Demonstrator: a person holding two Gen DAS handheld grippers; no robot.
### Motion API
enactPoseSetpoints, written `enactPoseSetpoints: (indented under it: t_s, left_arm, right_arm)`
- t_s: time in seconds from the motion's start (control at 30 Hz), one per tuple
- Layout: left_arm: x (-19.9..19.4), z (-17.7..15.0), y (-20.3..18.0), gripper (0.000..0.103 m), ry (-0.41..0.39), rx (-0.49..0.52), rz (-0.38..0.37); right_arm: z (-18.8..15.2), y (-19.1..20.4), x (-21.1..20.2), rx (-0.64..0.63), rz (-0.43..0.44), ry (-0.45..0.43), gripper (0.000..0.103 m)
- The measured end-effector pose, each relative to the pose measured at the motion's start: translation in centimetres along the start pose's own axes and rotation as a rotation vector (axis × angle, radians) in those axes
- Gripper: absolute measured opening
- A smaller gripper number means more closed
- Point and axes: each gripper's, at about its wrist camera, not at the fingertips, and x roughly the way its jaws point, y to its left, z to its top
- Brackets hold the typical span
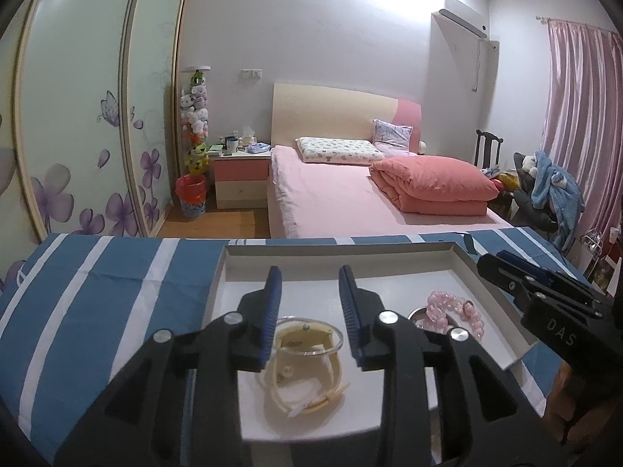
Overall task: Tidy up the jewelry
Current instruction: 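Open both tools to drop the stud and earrings into the tray, then grasp the pearl drop earring with the left tool while the right tool grasps the white pearl bracelet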
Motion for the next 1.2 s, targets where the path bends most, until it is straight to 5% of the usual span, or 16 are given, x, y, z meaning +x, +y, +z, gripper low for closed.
enactPoseSetpoints:
  t_s: [0.33, 0.57, 0.8, 1.03, 1.2]
  left_arm:
    - [-5.9, -4.0, 0.6, 0.039, 0.057, 0.023, -0.056]
    - [-9.7, -9.7, -1.1, 0.046, 0.201, 0.072, -0.15]
    - [-10.9, -13.4, -3.9, 0.047, 0.304, 0.116, -0.21]
    - [-9.4, -14.7, -5.9, 0.046, 0.412, 0.161, -0.178]
    - [-9.0, -14.5, -6.0, 0.043, 0.417, 0.145, -0.164]
  right_arm:
    - [-4.2, 2.0, -3.7, -0.081, 0.043, 0.145, 0.032]
    - [-8.0, 1.9, -7.4, -0.092, 0.033, 0.221, 0.032]
    - [-9.4, 0.9, -9.5, -0.047, 0.015, 0.229, 0.038]
    - [-9.7, 0.8, -10.2, -0.035, 0.016, 0.222, 0.039]
    - [-9.8, 0.6, -10.3, -0.028, 0.015, 0.223, 0.039]
